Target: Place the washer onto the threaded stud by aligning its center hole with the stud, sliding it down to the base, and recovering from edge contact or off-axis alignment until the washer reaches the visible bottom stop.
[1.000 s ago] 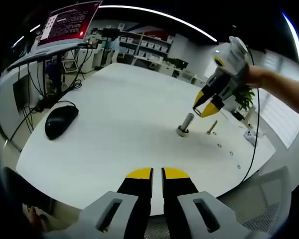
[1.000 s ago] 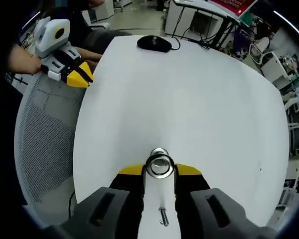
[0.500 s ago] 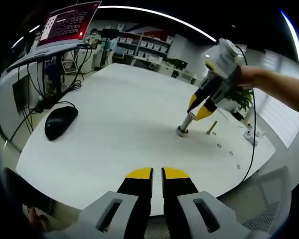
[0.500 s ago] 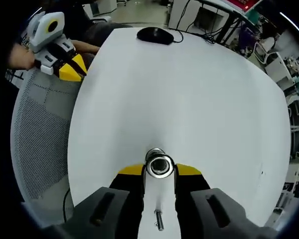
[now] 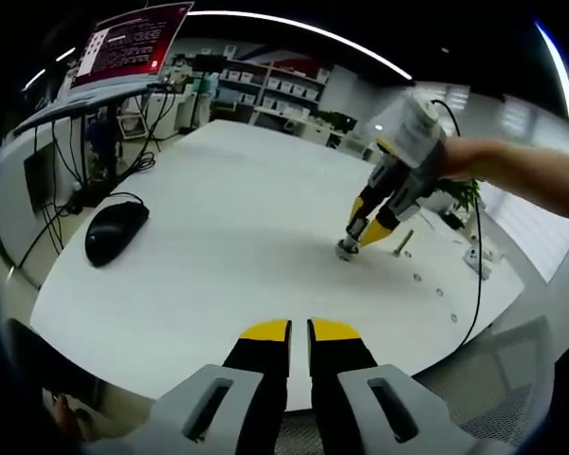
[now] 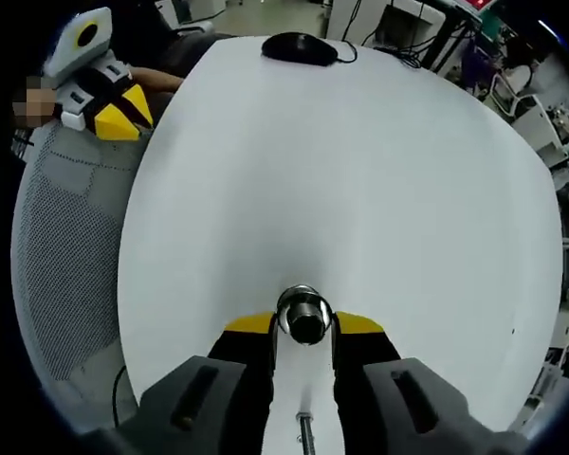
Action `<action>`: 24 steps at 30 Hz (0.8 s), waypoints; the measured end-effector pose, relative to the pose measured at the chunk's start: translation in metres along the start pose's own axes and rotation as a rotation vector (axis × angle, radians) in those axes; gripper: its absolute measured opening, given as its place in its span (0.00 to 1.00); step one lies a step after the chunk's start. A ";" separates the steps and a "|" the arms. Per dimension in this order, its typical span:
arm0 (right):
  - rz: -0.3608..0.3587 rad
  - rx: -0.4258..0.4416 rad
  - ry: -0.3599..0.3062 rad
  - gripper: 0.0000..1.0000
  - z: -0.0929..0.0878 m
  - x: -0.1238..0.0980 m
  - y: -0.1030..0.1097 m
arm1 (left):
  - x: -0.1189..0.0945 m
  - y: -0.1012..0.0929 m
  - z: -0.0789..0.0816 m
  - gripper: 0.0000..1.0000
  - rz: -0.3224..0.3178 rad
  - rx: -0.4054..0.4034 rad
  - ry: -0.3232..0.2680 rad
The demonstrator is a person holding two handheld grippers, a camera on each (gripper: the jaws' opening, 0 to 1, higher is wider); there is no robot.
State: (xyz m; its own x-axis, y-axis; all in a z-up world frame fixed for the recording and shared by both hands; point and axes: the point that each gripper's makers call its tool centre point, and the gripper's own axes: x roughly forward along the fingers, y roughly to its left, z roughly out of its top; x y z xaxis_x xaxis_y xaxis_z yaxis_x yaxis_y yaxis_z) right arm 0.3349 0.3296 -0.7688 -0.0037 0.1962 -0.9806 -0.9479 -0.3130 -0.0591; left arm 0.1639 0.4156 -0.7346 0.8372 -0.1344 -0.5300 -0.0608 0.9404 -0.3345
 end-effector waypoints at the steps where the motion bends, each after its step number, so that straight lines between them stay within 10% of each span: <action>1: 0.002 0.005 -0.002 0.24 0.000 0.002 0.000 | 0.000 0.000 0.000 0.04 0.000 -0.001 -0.002; 9: -0.006 0.038 0.016 0.26 -0.005 0.012 0.002 | 0.000 0.000 0.000 0.04 -0.002 -0.004 -0.001; 24: -0.107 0.397 -0.264 0.60 -0.008 -0.009 0.003 | 0.000 0.000 0.000 0.04 -0.002 -0.005 0.001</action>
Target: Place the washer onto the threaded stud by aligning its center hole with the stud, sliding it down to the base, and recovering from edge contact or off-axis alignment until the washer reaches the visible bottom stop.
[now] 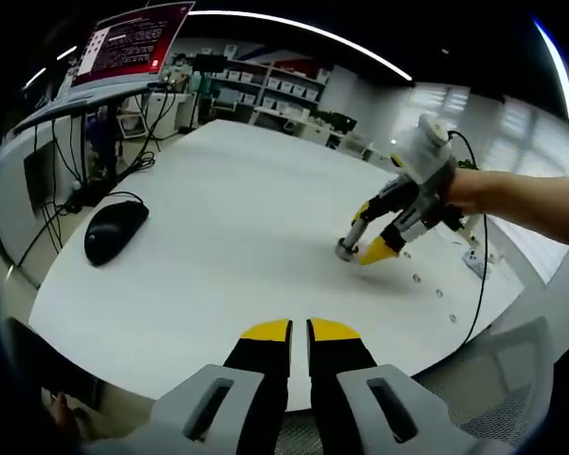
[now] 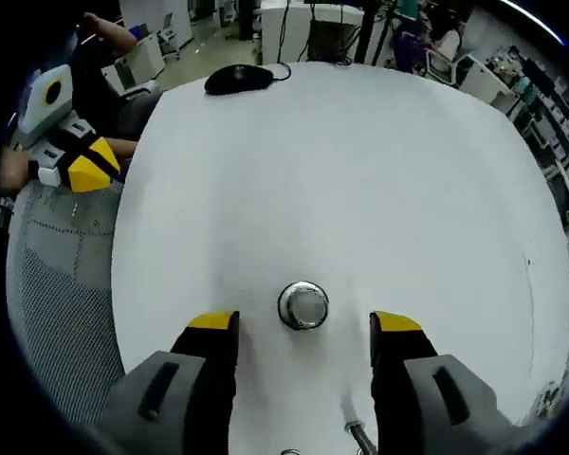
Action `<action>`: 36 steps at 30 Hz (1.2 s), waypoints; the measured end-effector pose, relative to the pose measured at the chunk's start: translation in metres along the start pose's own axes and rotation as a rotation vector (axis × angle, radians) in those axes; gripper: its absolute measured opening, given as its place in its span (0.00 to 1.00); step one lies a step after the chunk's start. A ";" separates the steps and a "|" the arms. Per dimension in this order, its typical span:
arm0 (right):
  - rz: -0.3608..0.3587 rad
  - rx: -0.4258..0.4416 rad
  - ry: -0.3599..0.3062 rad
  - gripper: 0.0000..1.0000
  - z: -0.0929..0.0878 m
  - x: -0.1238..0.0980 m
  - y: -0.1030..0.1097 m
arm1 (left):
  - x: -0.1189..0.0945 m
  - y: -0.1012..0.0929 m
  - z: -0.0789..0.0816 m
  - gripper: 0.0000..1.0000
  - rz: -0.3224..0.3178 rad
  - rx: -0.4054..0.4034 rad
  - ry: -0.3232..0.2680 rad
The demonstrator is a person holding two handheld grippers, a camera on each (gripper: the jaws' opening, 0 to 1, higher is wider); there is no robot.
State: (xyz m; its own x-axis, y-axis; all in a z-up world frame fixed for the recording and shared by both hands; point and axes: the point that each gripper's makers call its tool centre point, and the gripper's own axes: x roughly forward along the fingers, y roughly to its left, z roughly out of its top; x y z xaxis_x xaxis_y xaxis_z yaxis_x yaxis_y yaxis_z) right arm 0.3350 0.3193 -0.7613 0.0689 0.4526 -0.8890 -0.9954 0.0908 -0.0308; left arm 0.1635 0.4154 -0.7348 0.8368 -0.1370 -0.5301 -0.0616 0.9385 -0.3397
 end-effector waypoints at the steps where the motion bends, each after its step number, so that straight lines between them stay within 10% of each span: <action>1: 0.014 0.043 -0.043 0.59 0.001 -0.006 0.004 | 0.000 0.000 0.000 0.03 0.000 0.000 0.001; 12: -0.044 0.348 -0.264 0.61 -0.017 -0.068 0.012 | 0.001 0.001 -0.003 0.03 0.003 0.000 0.020; 36: -0.154 0.470 -0.290 0.58 -0.118 -0.122 0.038 | 0.001 0.000 -0.006 0.03 0.005 0.001 0.038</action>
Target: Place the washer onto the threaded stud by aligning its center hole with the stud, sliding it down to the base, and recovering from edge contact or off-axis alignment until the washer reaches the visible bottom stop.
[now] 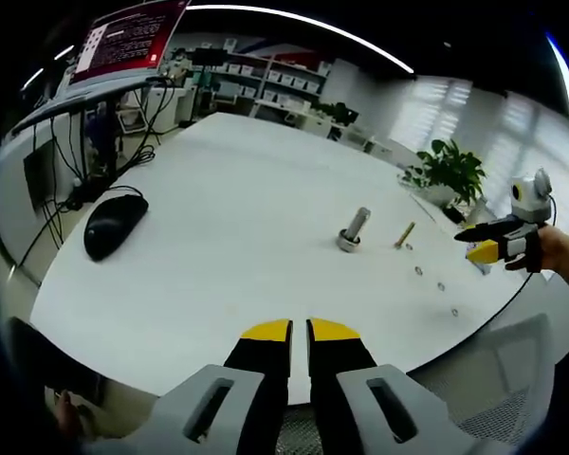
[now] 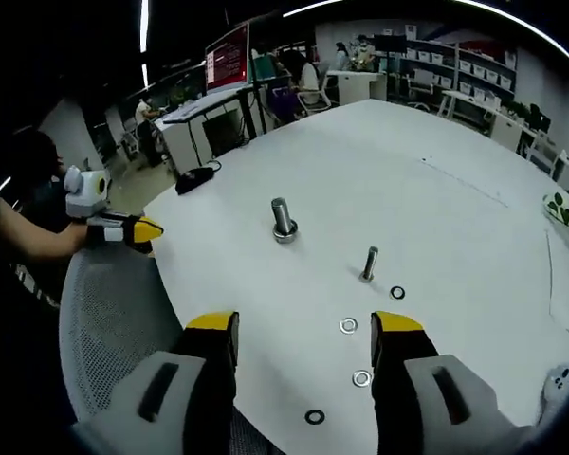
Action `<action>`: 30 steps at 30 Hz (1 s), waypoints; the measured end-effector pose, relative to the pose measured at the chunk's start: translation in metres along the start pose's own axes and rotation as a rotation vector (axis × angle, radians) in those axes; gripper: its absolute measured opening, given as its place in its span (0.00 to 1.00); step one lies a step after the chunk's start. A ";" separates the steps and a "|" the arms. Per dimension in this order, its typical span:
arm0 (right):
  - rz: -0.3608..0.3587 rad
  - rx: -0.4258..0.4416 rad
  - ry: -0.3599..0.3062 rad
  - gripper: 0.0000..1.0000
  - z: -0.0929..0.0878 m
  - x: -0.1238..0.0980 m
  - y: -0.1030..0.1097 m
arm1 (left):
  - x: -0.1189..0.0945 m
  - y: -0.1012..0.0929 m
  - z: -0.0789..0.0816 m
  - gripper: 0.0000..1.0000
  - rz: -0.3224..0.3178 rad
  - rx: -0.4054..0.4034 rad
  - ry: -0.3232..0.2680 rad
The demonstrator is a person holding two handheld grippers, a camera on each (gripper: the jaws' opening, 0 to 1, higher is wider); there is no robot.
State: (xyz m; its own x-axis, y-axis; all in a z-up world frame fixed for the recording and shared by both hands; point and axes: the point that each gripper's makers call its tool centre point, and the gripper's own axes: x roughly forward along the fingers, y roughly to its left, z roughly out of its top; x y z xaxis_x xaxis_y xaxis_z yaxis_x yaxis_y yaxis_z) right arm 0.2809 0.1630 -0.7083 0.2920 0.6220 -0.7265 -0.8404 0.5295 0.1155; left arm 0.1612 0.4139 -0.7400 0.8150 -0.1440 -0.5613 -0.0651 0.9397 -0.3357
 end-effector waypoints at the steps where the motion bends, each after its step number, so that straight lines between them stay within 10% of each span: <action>1: -0.005 -0.001 0.004 0.58 -0.004 -0.001 -0.001 | 0.000 0.000 0.001 0.03 0.001 0.001 -0.007; 10: -0.024 0.036 0.048 0.50 -0.040 -0.008 -0.009 | 0.000 0.000 -0.002 0.03 0.005 0.011 0.018; 30: 0.031 -0.134 0.365 0.34 -0.108 0.003 -0.013 | 0.000 0.001 -0.001 0.02 0.007 0.002 0.009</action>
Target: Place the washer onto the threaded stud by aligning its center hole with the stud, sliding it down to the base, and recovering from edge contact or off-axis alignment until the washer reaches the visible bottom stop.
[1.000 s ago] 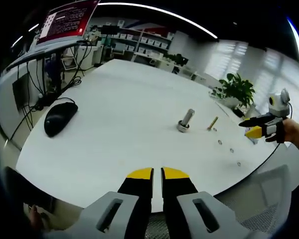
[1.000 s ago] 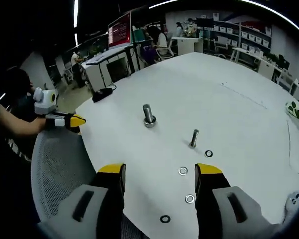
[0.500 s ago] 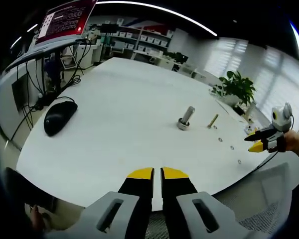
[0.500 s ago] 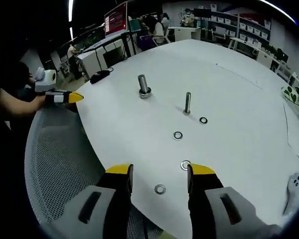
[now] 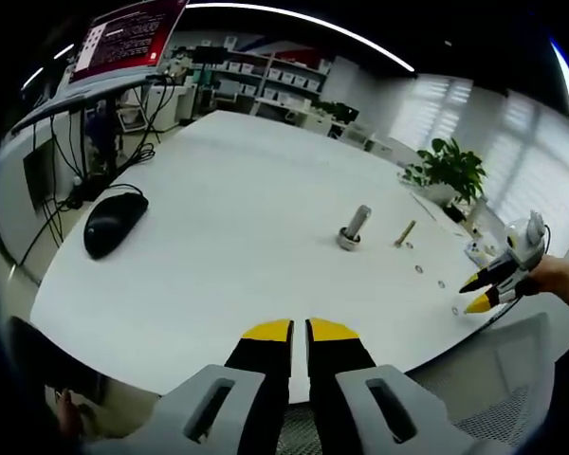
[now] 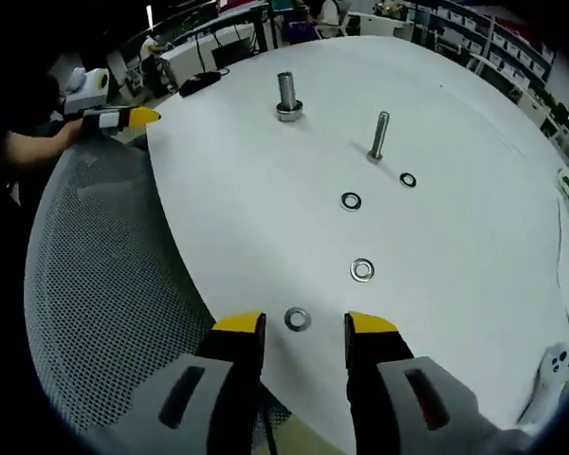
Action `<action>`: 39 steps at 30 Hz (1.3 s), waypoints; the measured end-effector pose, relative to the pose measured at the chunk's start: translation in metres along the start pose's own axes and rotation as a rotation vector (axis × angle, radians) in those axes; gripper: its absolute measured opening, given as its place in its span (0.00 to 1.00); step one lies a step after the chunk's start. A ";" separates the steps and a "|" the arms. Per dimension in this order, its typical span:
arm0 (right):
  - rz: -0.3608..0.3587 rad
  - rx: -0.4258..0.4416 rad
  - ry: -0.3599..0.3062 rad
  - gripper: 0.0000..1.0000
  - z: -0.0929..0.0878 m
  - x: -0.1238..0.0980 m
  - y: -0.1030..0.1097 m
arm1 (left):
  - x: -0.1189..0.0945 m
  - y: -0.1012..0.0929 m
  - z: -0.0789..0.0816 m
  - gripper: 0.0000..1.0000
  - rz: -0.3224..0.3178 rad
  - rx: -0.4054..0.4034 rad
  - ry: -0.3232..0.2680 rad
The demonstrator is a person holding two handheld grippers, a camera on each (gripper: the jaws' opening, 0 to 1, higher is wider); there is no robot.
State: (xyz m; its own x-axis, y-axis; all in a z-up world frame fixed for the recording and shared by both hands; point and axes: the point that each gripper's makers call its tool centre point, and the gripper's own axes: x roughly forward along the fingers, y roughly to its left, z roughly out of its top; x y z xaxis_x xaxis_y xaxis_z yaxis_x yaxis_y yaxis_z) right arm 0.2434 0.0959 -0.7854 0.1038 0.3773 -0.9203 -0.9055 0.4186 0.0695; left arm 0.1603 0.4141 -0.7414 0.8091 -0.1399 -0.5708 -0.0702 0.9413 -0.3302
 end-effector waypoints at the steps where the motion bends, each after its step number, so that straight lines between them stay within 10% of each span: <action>1: 0.005 -0.018 0.026 0.34 -0.003 0.002 0.001 | 0.000 0.000 0.000 0.02 0.001 0.000 0.001; 18: 0.000 -0.227 0.215 0.31 0.000 0.016 -0.003 | 0.000 0.000 -0.001 0.02 0.005 -0.005 -0.002; 39: 0.006 -0.265 0.212 0.23 -0.003 0.015 0.002 | 0.000 0.000 0.001 0.02 0.002 -0.008 -0.009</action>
State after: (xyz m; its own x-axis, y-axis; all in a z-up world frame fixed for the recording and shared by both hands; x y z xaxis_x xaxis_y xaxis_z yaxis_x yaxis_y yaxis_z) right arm 0.2419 0.0997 -0.8007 0.0353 0.1873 -0.9817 -0.9842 0.1768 -0.0016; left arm 0.1608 0.4147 -0.7408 0.8144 -0.1348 -0.5645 -0.0766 0.9392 -0.3348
